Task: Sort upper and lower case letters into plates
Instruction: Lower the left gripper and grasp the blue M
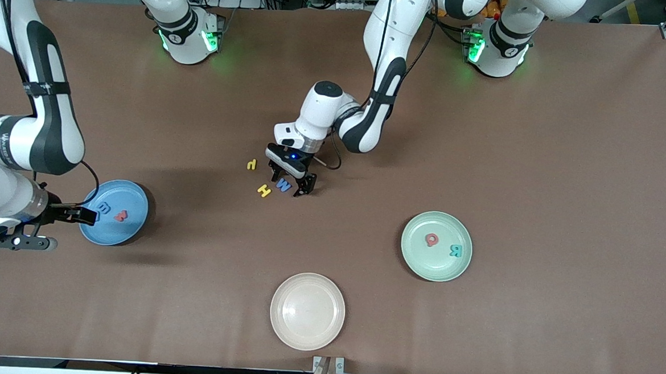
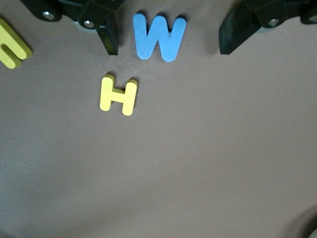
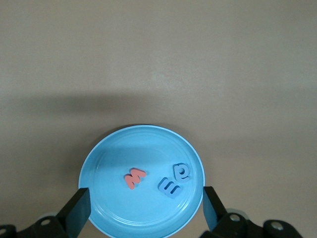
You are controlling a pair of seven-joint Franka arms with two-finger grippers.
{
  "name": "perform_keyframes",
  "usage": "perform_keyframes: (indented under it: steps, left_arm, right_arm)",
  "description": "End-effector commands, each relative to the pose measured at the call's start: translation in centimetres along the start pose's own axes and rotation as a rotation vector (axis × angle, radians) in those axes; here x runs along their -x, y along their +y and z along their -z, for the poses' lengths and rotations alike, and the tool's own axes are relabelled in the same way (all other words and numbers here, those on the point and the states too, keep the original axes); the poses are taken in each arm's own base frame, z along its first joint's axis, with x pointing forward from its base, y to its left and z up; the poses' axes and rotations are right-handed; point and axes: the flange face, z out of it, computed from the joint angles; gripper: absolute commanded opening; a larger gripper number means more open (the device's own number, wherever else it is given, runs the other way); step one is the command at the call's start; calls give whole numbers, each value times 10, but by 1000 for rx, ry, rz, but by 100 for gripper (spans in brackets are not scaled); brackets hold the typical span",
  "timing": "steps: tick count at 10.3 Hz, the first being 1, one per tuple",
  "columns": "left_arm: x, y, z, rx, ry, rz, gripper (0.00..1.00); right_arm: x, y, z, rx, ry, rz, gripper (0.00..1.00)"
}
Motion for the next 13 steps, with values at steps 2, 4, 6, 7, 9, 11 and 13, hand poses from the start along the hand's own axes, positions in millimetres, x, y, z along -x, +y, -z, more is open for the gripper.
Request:
perform_keyframes:
  steps: [2, 4, 6, 7, 9, 11, 13]
  left_arm:
    - [5, 5, -8, -29, -29, 6, 56]
    - [7, 5, -10, -35, -40, 7, 47]
    - [4, 5, -8, -41, -51, 10, 40]
    - [4, 4, -8, -43, -52, 10, 37]
    - [4, 4, -7, -45, -58, 9, 33]
    - [-8, 2, 2, -64, -89, 11, 31]
    - [-31, -7, 18, -89, -125, 11, 27]
  right_arm:
    - [3, 2, 2, -15, -3, -4, 100]
    - [3, 2, 2, -15, -3, -4, 100]
    - [3, 2, 2, -15, -3, -4, 100]
    - [3, 2, 2, -15, -3, -4, 100]
    - [3, 2, 2, -15, -3, -4, 100]
    - [3, 2, 1, -15, -4, -4, 100]
    - [2, 2, 2, -11, -3, -1, 100]
